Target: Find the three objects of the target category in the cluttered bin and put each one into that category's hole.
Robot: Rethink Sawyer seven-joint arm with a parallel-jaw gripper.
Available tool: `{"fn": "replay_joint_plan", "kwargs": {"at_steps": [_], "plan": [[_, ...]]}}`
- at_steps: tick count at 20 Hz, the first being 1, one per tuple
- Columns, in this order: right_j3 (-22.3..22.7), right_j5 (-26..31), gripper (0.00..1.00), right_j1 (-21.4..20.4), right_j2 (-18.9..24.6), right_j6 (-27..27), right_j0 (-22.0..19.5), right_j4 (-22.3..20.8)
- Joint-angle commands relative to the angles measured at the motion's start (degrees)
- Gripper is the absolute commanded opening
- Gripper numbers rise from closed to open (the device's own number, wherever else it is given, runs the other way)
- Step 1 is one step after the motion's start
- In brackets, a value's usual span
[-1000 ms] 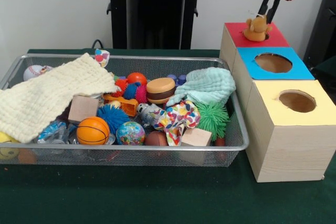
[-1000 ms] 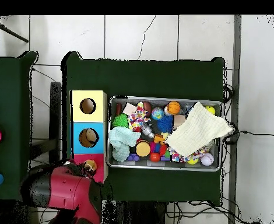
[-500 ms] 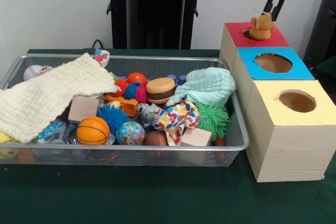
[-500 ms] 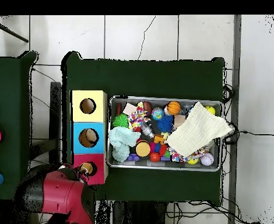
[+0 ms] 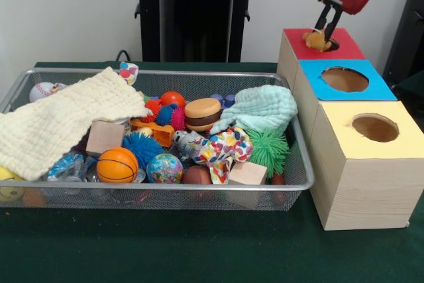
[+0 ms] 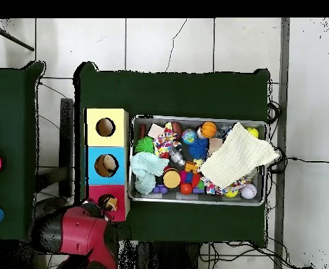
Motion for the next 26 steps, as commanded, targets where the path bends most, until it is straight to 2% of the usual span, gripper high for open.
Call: {"fn": "replay_joint_plan", "kwargs": {"at_steps": [1,5,9,10,14,19,26], "plan": [[3.63,-3.05,0.00,3.83,3.19,14.54,-1.07,1.98],[4.08,-4.52,0.00,3.31,4.78,14.17,-1.81,3.41],[3.47,-2.49,0.00,2.64,4.72,13.97,-1.78,4.04],[3.10,-1.95,1.00,2.78,4.26,13.75,-1.62,3.97],[1.11,0.71,1.00,2.98,2.69,12.84,-1.90,2.92],[-3.00,8.82,1.00,1.39,-1.31,11.36,-2.01,0.30],[-3.67,10.14,1.00,0.21,-1.12,10.22,-3.01,0.40]]}}
